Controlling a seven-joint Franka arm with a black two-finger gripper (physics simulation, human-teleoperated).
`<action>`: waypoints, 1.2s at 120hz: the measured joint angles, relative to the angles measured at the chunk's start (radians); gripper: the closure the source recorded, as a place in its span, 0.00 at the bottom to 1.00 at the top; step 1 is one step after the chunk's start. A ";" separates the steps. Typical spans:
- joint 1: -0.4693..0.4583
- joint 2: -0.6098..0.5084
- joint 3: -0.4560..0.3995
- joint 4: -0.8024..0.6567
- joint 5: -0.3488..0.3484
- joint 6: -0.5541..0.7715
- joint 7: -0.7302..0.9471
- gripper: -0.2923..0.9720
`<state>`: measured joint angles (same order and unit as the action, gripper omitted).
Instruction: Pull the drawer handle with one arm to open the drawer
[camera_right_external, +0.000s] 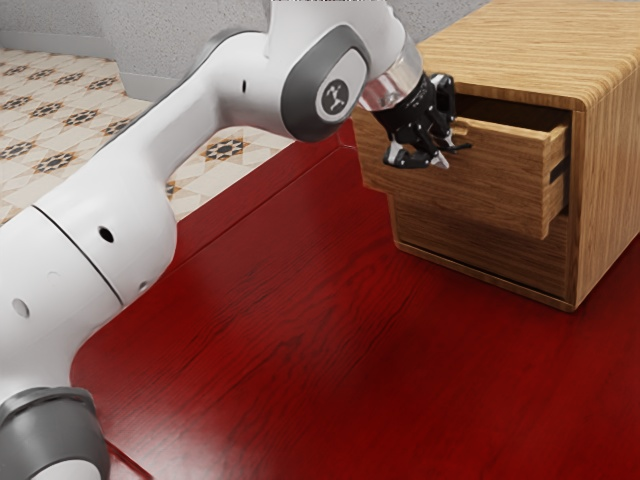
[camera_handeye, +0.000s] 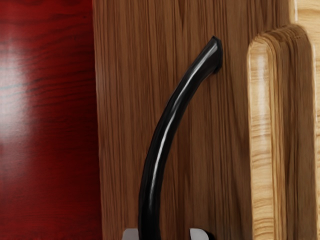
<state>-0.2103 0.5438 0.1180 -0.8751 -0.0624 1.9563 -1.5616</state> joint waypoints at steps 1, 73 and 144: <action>0.000 0.000 0.000 -0.001 0.000 0.000 -0.001 0.80; -0.019 -0.260 0.006 -0.346 0.004 -0.014 -0.042 0.86; -0.028 -0.526 0.007 -0.677 0.025 0.029 -0.071 0.85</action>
<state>-0.2386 0.0180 0.1250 -1.5519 -0.0375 1.9853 -1.6325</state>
